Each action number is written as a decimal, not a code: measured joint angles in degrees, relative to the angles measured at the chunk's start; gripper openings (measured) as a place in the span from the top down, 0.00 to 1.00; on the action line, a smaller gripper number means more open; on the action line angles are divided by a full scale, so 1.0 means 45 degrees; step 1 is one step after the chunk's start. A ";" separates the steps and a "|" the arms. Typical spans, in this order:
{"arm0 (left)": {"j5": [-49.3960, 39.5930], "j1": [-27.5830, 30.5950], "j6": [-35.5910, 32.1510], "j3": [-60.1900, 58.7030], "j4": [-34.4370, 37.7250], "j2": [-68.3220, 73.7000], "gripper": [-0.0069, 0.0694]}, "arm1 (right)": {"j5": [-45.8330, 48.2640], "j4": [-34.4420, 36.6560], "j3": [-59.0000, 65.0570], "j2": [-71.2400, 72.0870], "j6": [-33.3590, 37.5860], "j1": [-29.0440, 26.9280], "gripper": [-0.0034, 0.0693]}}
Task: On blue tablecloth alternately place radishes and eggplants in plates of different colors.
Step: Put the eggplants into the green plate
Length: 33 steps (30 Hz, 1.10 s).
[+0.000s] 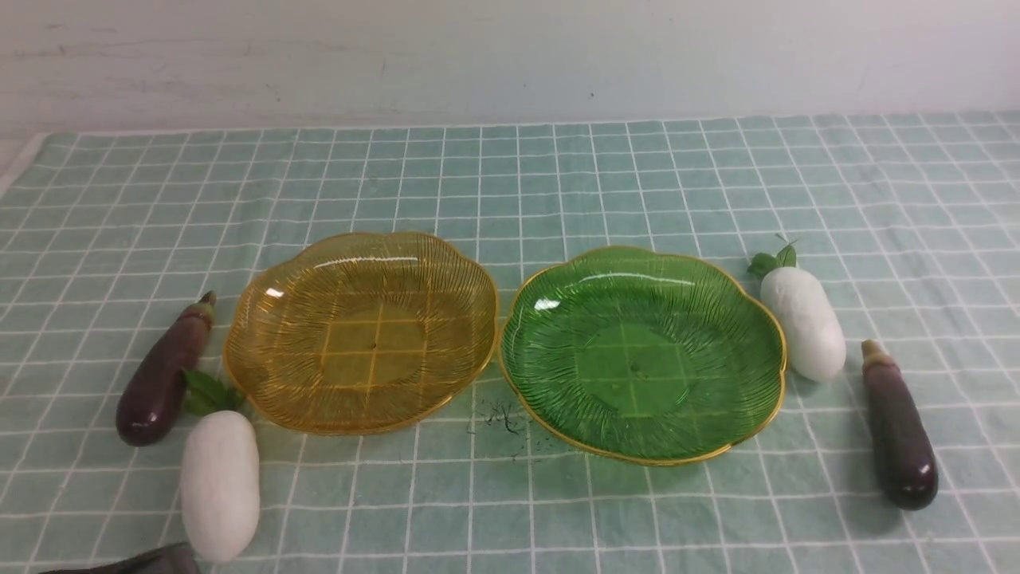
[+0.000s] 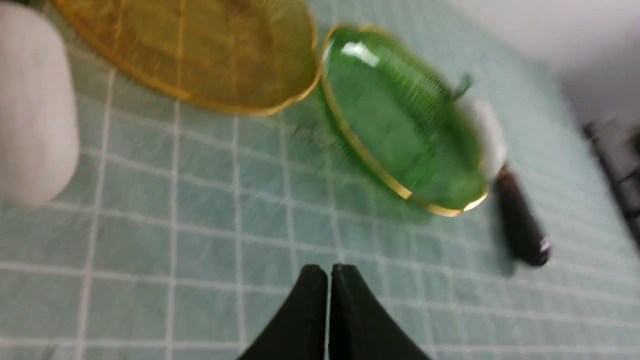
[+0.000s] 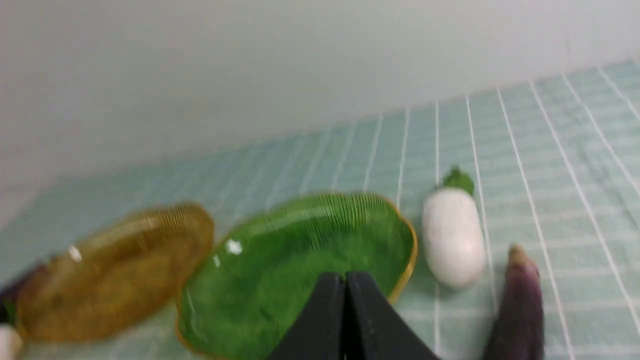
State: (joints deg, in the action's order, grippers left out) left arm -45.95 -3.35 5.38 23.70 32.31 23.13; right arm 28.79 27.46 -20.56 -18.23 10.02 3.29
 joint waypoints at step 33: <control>-0.0727 0.0000 -0.1195 0.1307 -0.1275 0.5008 0.49 | 0.3451 -0.5984 -0.7382 -1.8368 -0.2368 0.0000 0.31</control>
State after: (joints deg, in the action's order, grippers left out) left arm -49.22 -3.35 0.00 29.58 26.57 45.66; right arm 44.33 0.53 -53.78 -100.89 -0.63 3.29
